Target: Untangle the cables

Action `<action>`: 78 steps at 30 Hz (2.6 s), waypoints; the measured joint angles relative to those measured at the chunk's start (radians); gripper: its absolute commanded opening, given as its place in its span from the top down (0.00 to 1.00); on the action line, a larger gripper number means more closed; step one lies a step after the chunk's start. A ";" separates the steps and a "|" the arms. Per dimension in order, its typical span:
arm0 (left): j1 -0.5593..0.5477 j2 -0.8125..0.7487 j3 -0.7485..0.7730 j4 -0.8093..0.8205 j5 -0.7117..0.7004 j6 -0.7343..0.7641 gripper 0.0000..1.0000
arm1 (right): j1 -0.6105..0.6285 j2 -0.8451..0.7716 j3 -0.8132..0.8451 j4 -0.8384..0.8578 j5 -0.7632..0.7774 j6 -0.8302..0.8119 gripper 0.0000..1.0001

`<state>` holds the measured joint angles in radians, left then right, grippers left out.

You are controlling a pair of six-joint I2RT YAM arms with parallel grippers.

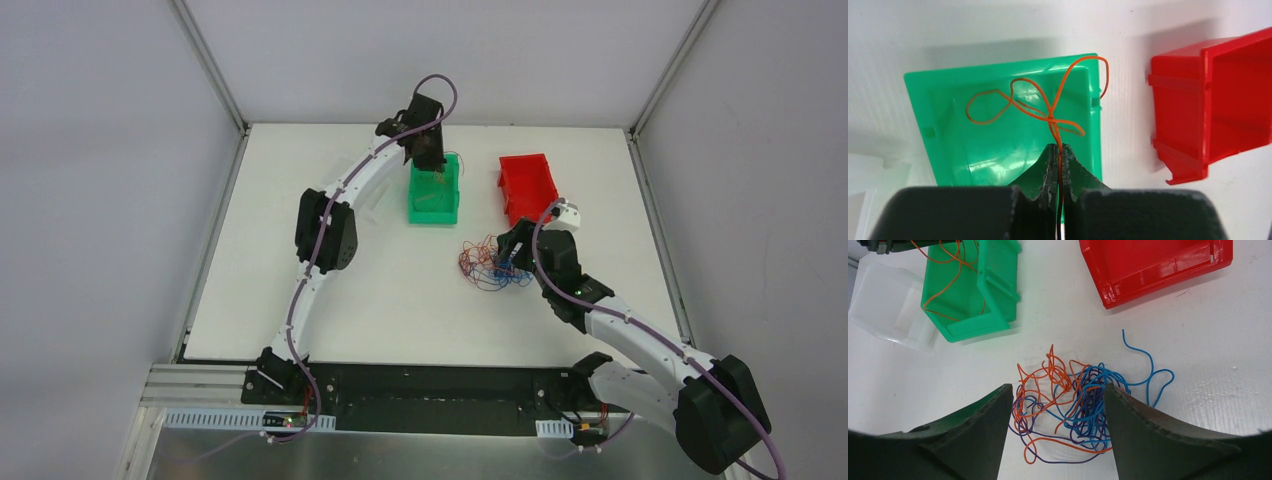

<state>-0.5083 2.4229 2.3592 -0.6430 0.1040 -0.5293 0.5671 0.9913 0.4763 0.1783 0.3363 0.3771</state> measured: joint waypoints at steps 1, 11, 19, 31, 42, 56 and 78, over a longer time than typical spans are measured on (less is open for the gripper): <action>0.003 0.009 -0.003 0.014 -0.004 0.010 1.00 | 0.000 0.000 0.000 0.000 0.000 0.000 0.30; 0.003 -0.003 -0.229 0.076 -0.122 0.103 1.00 | 0.000 0.003 0.000 0.003 -0.001 0.000 0.30; -0.010 -0.003 -0.228 0.086 -0.164 0.131 0.84 | 0.000 0.017 0.000 0.005 -0.002 0.000 0.30; -0.016 -0.097 -0.239 0.077 -0.237 0.174 0.28 | 0.000 0.024 0.000 0.006 -0.004 0.000 0.30; -0.026 -0.465 -0.446 0.080 -0.196 0.168 0.12 | 0.000 0.045 0.000 0.002 -0.002 0.000 0.30; -0.097 -1.049 -1.382 0.528 -0.047 0.189 0.01 | 0.000 0.053 0.002 -0.018 0.032 0.013 0.30; -0.189 -0.865 -1.590 1.107 0.026 0.269 0.03 | -0.098 0.223 0.041 -0.056 0.142 0.172 0.36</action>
<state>-0.6975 1.5578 0.7692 0.4637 0.1295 -0.2607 0.4690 1.2140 0.5171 0.1219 0.4778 0.5488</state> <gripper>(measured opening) 0.980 0.643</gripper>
